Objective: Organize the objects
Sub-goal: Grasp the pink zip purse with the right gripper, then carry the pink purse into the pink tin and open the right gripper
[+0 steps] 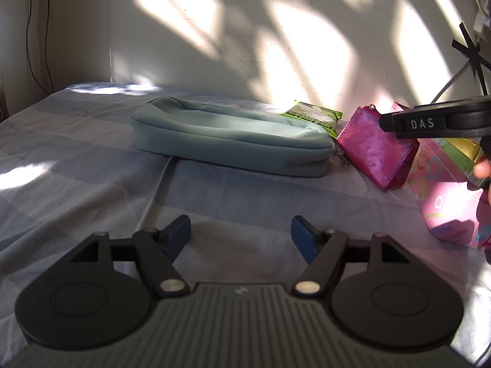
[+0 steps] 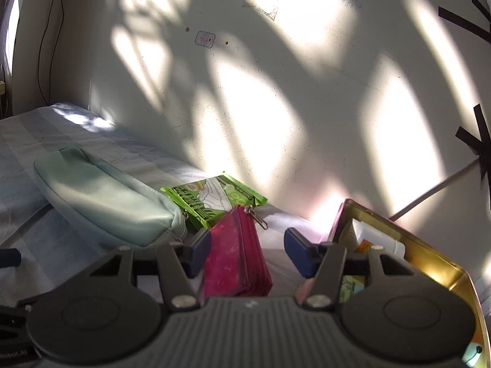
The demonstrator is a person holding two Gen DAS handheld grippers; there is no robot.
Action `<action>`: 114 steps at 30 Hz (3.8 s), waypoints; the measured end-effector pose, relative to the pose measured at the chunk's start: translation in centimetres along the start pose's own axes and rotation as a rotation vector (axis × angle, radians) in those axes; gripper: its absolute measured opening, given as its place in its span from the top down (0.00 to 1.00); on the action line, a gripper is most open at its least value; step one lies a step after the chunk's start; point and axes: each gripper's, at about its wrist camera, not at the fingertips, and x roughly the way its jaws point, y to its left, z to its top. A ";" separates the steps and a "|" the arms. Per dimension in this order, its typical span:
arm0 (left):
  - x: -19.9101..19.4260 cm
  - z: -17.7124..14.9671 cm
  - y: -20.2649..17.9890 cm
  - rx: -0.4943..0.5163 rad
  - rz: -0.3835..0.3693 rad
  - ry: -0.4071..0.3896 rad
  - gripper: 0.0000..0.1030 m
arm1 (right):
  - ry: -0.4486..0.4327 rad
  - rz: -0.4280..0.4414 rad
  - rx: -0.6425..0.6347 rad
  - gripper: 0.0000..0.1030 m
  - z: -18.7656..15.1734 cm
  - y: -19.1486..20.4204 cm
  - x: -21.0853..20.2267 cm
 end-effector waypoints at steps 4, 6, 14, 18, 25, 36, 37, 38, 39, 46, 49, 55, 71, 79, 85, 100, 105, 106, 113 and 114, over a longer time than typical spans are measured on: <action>0.1 0.1 0.2 -0.014 -0.003 -0.001 0.25 | 0.095 0.048 0.032 0.76 0.0 -0.6 2.5; 0.0 0.1 0.6 -0.040 -0.005 -0.006 0.25 | 0.085 0.074 0.034 0.81 -0.3 -0.4 1.7; -1.1 0.4 1.7 -0.119 -0.100 -0.081 0.25 | 0.024 0.287 0.023 0.82 -4.6 -0.3 -7.4; -2.4 0.0 0.6 -0.064 -0.232 -0.124 0.25 | 0.021 0.326 -0.039 0.81 -8.8 -1.0 -12.2; -4.6 -1.1 -3.3 0.108 -0.445 -0.157 0.25 | -0.077 0.251 0.160 0.59 -14.4 -4.0 -17.8; -3.3 -1.4 -6.2 0.160 -0.622 -0.041 0.25 | -0.059 0.347 0.283 0.64 -18.0 -2.5 -17.5; -3.1 -1.5 -6.4 0.154 -0.646 -0.023 0.25 | -0.057 0.345 0.285 0.64 -18.1 -2.4 -17.3; -2.9 -1.6 -6.6 0.145 -0.665 -0.007 0.25 | -0.053 0.342 0.290 0.64 -18.0 -2.4 -16.9; -2.7 -1.6 -6.8 0.136 -0.680 0.010 0.25 | -0.049 0.331 0.298 0.64 -18.1 -2.4 -16.6; -3.1 -1.7 -8.4 0.133 -0.737 0.045 0.24 | -0.052 0.306 0.333 0.64 -18.7 -3.4 -15.8; -3.8 -2.0 -8.8 0.159 -0.761 0.037 0.24 | -0.053 0.289 0.326 0.64 -19.0 -3.9 -16.1; -5.5 -2.8 -8.4 0.186 -0.819 0.068 0.25 | -0.063 0.277 0.331 0.63 -19.7 -5.2 -17.3; -4.9 -1.8 -9.7 0.256 -0.802 0.077 0.22 | -0.067 0.284 0.355 0.61 -20.2 -5.6 -17.1; -5.5 -1.8 -10.0 0.246 -0.816 0.077 0.38 | -0.108 0.266 0.345 0.67 -19.9 -6.0 -17.3; -8.0 1.7 -10.9 0.264 -0.822 -0.068 0.37 | -0.266 0.243 0.307 0.67 -17.5 -7.2 -19.1; 1.4 7.6 -18.1 0.297 -0.654 -0.062 0.30 | -0.205 0.156 0.349 0.65 -11.6 -13.3 -8.2; 3.5 7.1 -20.9 0.327 -0.681 -0.009 0.30 | -0.202 -0.022 0.331 0.64 -12.3 -14.1 -7.7; 3.6 7.1 -21.5 0.332 -0.682 -0.010 0.30 | -0.195 -0.034 0.347 0.64 -12.4 -14.6 -7.6; 2.6 7.4 -21.2 0.294 -0.621 -0.005 0.20 | -0.235 -0.067 0.400 0.55 -13.5 -15.1 -9.4; 2.0 7.4 -20.7 0.292 -0.606 -0.015 0.20 | -0.244 -0.066 0.404 0.55 -13.7 -15.0 -9.8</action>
